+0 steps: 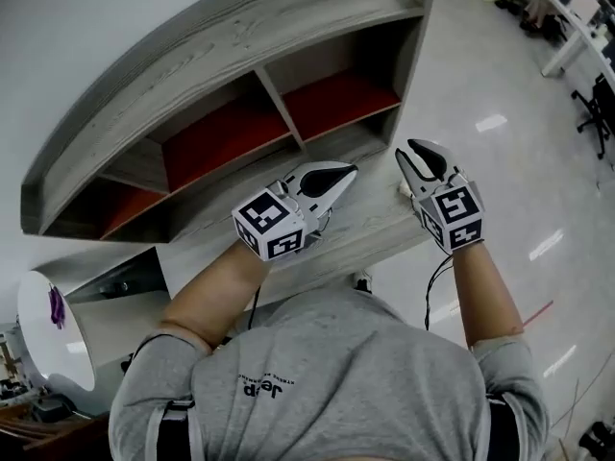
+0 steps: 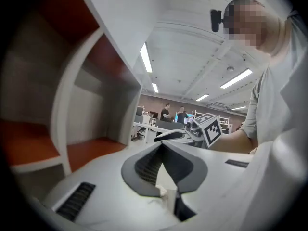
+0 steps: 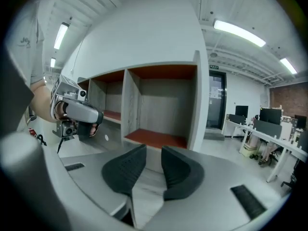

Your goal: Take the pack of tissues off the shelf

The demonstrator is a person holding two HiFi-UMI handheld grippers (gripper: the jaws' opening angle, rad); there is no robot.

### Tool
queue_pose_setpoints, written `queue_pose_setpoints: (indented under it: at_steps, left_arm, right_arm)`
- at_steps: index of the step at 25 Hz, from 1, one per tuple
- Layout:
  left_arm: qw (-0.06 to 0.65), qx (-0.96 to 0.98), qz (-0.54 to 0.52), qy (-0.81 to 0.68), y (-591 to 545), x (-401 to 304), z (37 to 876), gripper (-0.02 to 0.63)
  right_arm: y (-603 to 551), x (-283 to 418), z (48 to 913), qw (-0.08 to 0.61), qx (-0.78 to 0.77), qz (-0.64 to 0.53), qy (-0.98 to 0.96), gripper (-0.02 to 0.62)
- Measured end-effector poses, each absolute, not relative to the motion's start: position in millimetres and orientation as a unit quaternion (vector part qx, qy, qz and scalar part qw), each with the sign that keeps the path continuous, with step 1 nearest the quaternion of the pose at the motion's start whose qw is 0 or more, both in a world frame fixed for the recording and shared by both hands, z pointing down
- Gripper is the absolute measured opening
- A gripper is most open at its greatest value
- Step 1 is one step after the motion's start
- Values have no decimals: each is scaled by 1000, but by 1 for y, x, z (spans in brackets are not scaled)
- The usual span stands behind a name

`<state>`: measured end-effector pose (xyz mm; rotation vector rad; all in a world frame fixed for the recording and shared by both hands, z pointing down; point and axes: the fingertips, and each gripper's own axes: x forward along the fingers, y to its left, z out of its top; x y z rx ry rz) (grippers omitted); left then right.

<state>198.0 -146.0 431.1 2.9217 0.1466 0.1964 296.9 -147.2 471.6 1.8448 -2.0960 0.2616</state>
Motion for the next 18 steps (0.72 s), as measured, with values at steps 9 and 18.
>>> queue_pose_setpoints:
  at_steps: [9, 18]
  left_arm:
    - [68, 996, 23, -54, -194, 69, 344, 11]
    - [44, 985, -11, -167, -230, -59, 299, 11]
  right_arm:
    - [-203, 194, 367, 140, 597, 40, -789, 61]
    - [-254, 83, 313, 108, 526, 16, -844, 41]
